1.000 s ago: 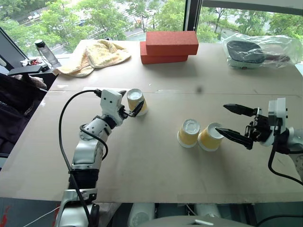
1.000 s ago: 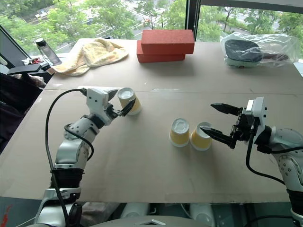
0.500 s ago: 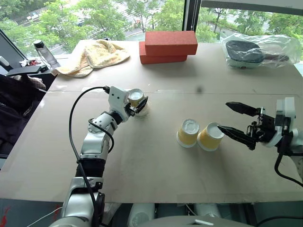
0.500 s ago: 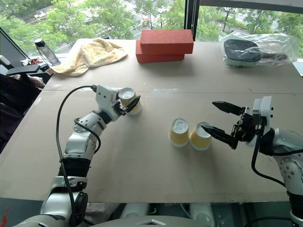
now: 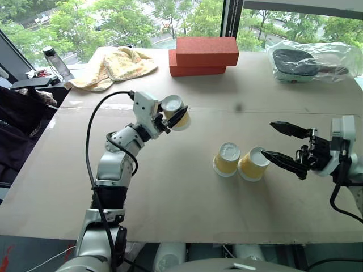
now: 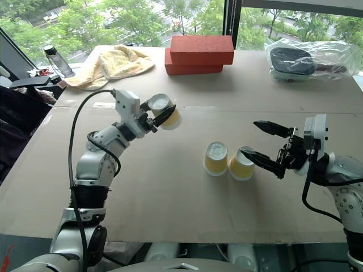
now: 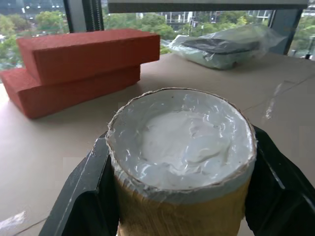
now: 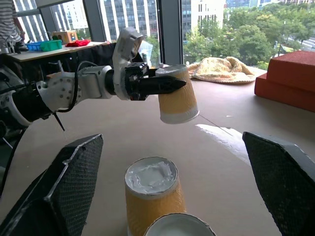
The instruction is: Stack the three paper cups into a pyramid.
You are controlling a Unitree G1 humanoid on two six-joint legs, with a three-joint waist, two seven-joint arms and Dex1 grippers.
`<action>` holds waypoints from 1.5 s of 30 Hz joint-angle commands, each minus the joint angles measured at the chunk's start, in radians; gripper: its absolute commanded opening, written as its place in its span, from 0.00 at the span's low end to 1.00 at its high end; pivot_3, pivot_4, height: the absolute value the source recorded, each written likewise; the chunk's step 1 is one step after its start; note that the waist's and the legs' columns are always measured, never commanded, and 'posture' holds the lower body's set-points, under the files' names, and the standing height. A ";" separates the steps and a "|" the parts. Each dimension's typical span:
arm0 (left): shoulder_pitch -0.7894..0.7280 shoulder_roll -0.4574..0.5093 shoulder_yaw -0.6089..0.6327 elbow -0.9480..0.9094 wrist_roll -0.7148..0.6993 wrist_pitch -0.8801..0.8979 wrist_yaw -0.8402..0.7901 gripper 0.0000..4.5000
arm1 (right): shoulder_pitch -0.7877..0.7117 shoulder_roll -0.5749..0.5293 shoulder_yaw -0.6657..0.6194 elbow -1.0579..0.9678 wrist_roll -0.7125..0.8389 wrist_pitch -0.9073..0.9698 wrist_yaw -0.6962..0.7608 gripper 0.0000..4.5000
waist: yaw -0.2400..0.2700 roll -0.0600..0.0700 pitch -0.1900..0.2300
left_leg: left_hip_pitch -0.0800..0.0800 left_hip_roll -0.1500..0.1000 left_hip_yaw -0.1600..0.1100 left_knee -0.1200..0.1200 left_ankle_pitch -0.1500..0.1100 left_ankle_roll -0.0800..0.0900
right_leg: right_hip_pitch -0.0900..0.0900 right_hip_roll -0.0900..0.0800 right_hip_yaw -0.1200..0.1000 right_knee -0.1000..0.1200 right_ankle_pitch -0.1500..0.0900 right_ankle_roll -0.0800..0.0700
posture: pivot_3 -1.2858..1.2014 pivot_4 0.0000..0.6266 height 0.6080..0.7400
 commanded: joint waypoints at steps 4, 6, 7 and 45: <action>-0.145 -0.003 -0.152 -0.076 -0.041 0.129 -0.173 0.54 | 0.027 -0.018 -0.106 0.000 0.028 -0.007 0.015 1.00 | -0.003 0.000 0.000 | 0.000 -0.001 0.001 0.000 0.000 0.000 | 0.000 0.001 0.000 0.000 0.000 0.000 | 0.52 0.24 0.93; -0.186 -0.022 -0.200 -0.063 -0.038 0.141 -0.224 0.54 | 0.061 -0.021 -0.130 -0.007 0.024 -0.009 0.020 1.00 | -0.001 0.000 0.000 | 0.000 -0.001 0.000 0.000 0.000 0.000 | 0.000 0.001 0.000 0.000 0.000 0.000 | 0.52 0.24 0.93; -0.204 -0.037 -0.222 -0.053 -0.032 0.139 -0.242 0.54 | 0.080 -0.018 -0.143 -0.015 0.024 -0.010 0.017 1.00 | -0.002 0.000 0.000 | 0.000 -0.001 0.000 0.000 0.000 0.000 | 0.000 0.002 0.000 0.000 0.000 0.000 | 0.52 0.24 0.93; -0.268 -0.156 -0.345 -0.014 0.024 0.124 -0.383 0.99 | 0.310 0.032 -0.214 -0.156 0.032 -0.036 -0.051 1.00 | -0.004 0.001 0.000 | 0.001 -0.001 0.000 0.001 0.000 0.000 | 0.000 0.003 0.004 0.000 0.000 0.000 | 0.52 0.24 0.93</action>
